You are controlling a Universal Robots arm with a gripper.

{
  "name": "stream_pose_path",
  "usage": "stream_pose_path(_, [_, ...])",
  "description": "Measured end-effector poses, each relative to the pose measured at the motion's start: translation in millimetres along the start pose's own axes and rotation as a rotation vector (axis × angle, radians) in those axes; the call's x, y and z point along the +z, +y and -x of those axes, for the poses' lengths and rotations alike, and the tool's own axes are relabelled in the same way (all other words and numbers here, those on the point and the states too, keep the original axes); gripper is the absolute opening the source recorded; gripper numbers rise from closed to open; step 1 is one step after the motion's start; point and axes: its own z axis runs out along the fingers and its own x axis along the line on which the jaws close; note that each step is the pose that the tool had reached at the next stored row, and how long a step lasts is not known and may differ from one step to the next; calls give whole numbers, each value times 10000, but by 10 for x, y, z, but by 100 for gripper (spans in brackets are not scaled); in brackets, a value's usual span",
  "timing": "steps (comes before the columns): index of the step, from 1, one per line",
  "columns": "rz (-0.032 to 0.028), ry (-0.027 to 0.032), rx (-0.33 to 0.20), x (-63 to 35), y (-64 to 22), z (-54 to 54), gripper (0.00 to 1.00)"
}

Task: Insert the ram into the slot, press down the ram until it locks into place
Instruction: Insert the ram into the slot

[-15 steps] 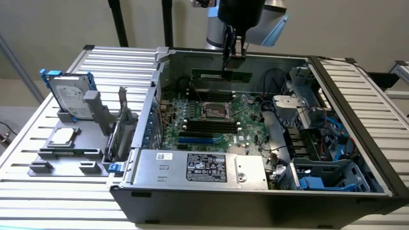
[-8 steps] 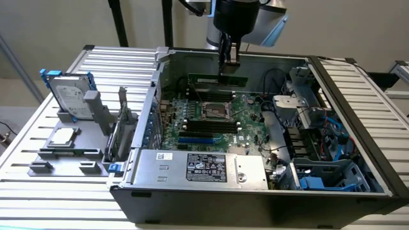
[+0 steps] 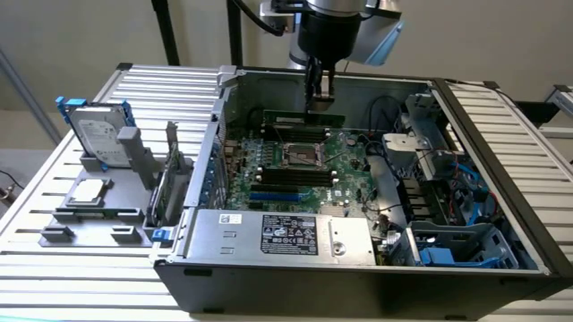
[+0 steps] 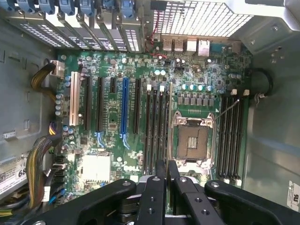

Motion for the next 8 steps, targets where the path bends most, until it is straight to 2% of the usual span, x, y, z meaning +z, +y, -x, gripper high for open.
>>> stream_pose_path(8, [0,0,-1,144,-5,-57,13])
